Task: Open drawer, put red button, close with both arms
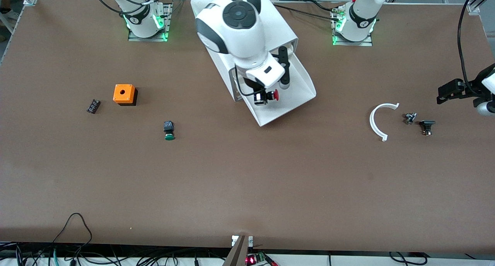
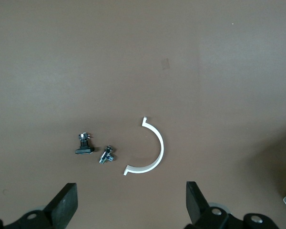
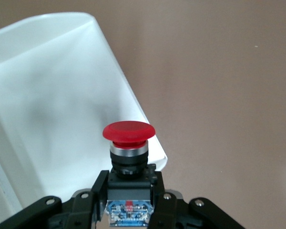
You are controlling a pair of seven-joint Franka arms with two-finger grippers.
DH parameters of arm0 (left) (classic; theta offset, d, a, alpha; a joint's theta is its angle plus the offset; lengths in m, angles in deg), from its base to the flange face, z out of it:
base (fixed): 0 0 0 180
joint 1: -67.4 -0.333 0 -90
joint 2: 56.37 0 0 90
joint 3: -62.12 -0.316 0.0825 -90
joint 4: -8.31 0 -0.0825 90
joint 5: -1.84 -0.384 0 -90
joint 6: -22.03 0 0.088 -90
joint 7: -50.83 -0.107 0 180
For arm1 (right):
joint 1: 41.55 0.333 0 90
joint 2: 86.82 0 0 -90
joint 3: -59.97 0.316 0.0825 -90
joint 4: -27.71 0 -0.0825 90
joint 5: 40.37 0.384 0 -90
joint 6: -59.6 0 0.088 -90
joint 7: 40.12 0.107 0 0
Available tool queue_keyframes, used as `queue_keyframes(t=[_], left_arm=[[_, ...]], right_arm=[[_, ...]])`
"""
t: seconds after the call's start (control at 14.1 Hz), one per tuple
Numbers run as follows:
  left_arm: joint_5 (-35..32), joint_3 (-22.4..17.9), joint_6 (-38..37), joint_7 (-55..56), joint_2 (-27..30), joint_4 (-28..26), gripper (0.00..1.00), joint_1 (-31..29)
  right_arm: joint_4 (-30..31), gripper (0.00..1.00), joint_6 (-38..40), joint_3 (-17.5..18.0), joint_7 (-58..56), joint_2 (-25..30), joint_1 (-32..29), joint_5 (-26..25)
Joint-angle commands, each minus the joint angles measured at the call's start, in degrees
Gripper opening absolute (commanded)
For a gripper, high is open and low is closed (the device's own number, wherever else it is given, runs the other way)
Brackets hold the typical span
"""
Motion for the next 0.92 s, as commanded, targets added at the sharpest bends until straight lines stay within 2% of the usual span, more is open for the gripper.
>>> queue_keyframes(t=[0.0, 0.21, 0.85], left_arm=[[-1.5, 0.3, -1.3, 0.9, -0.7, 1.9, 1.0, 0.2], [-1.5, 0.5, -1.3, 0.9, -0.8, 3.4, 1.0, 0.3], [-1.1, 1.2, -0.8, 3.0, -2.5, 2.8, 1.0, 1.0]], right_arm=[[-3.8, 0.28, 3.9, -0.4, -5.7, -2.9, 2.0, -2.7], [-3.8, 0.28, 4.6, -0.3, -10.0, -5.6, 3.3, -5.8], [-4.0, 0.28, 1.8, -1.6, -10.2, -8.8, 7.6, -5.8]])
